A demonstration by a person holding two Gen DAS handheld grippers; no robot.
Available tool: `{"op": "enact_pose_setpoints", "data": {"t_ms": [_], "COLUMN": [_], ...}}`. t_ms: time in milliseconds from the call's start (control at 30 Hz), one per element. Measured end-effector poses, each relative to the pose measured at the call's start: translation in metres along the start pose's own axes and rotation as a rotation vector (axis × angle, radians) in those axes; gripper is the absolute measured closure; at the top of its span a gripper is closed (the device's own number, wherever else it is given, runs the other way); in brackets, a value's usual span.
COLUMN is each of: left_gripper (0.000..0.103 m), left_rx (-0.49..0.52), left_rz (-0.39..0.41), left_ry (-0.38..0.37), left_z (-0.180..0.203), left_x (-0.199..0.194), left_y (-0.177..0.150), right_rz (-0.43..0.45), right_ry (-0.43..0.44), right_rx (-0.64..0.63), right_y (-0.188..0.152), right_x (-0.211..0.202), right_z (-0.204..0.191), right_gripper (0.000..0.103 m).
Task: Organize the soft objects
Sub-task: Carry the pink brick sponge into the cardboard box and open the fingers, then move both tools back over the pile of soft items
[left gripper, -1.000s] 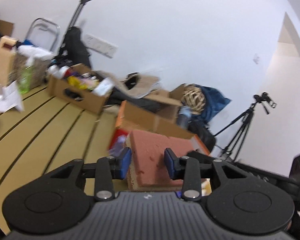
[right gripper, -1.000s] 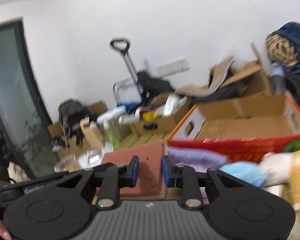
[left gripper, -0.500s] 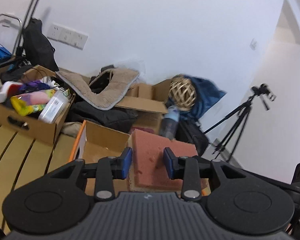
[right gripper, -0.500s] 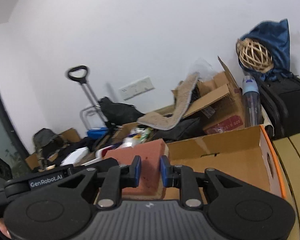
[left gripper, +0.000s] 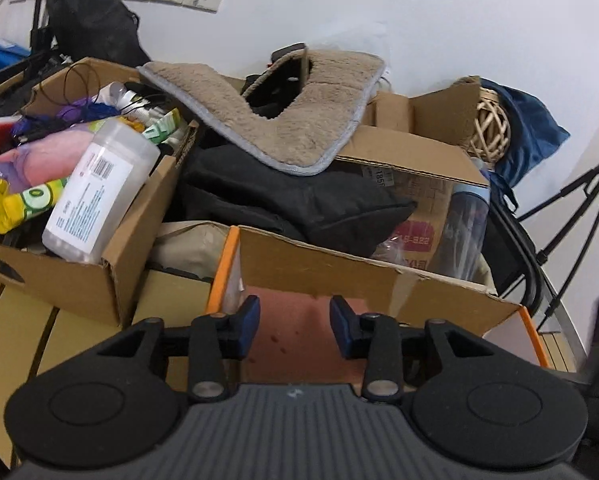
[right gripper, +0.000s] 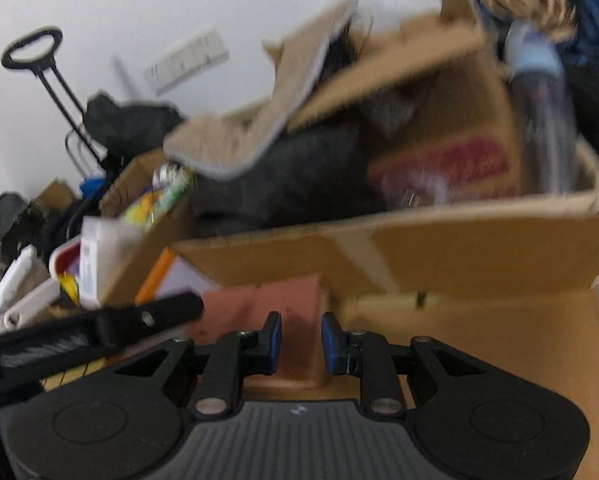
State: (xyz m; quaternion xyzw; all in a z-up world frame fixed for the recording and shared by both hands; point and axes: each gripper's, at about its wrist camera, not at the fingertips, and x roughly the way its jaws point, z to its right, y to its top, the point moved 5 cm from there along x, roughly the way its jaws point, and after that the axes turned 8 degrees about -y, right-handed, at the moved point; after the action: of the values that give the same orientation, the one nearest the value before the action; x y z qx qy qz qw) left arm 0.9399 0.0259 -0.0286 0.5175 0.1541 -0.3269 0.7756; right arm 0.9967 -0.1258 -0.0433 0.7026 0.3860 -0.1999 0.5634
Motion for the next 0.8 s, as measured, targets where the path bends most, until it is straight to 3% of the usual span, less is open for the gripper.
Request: {"op": "enact_pose_setpoints", "data": {"t_ms": [33, 100, 233, 400, 533, 800], "left_gripper": [0.058, 0.058, 0.055, 0.048, 0.031, 0.022], "left_rx": [0.013, 0.033, 0.035, 0.069, 0.128, 0.193], "left_rz": [0.009, 0.028, 0.042, 0.048, 0.085, 0.189], "left_ry": [0.004, 0.015, 0.027, 0.051, 0.074, 0.097], "left_z": [0.001, 0.003, 0.009, 0.026, 0.047, 0.08], "left_x": [-0.004, -0.014, -0.048, -0.115, -0.19, -0.333], "left_y": [0.001, 0.003, 0.003, -0.005, -0.013, -0.068], "right_rz": [-0.005, 0.065, 0.149, 0.231, 0.278, 0.394], "right_ry": [0.014, -0.002, -0.024, -0.06, -0.107, -0.151], "right_rx": [0.018, -0.007, -0.066, -0.142, -0.16, -0.187], "right_y": [-0.001, 0.0, 0.002, 0.0, -0.009, -0.073], "right_x": [0.001, -0.01, -0.056, -0.156, -0.243, -0.396], "right_z": [0.001, -0.003, -0.015, -0.015, -0.005, 0.007], "right_gripper": [0.08, 0.08, 0.08, 0.075, 0.066, 0.056]}}
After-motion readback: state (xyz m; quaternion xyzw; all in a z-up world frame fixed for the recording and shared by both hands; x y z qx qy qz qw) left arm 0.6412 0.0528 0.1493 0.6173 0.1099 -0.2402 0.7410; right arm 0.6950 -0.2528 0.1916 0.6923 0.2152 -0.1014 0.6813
